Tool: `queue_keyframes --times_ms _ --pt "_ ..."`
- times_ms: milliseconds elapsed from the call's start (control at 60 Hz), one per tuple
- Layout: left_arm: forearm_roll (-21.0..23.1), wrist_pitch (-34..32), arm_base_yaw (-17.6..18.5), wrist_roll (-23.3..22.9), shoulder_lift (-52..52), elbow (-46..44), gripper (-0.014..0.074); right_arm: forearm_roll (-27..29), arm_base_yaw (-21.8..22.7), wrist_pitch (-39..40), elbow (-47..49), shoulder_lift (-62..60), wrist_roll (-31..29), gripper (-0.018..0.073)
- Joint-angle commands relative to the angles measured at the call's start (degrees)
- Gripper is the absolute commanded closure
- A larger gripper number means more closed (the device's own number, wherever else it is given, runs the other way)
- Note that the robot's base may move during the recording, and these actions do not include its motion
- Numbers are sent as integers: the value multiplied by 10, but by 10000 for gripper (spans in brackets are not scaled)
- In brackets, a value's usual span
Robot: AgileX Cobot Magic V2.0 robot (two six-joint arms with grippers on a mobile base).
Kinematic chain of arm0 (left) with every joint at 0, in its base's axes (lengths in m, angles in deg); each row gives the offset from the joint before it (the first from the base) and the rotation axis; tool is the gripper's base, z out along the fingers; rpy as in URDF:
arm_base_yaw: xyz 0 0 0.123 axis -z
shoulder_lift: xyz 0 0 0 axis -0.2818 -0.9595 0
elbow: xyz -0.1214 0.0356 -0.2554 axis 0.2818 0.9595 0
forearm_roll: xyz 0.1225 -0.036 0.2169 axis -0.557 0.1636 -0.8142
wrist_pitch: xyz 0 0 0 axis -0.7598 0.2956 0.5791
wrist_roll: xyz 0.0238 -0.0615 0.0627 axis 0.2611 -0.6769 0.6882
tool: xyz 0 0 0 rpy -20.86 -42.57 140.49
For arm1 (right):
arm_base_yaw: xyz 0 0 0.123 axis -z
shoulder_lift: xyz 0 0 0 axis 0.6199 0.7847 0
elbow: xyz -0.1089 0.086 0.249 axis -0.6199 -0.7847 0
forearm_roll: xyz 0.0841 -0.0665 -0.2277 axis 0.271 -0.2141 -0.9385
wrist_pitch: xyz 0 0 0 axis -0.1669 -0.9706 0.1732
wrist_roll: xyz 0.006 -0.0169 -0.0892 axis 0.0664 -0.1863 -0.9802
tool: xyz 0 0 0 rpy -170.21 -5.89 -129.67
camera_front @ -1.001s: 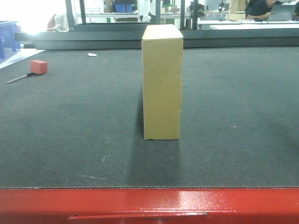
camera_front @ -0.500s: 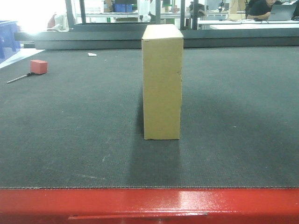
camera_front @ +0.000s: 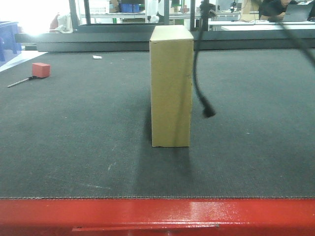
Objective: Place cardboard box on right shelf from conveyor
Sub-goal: 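Lower the open right gripper over the top of the tan box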
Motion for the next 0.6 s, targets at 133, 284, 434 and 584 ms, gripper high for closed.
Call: queue_keyframes --times_ms 133,284,434,584 --pt "3 -49 0 0 8 5 713 -56 -10 18 24 -13 53 -74" --pt "3 -49 0 0 8 5 713 -57 -10 18 24 -5 54 -74" --pt "3 -49 0 0 8 5 713 -57 -10 17 24 6 54 -74" --pt "3 -49 0 0 8 5 713 -57 -6 17 24 16 54 -74"
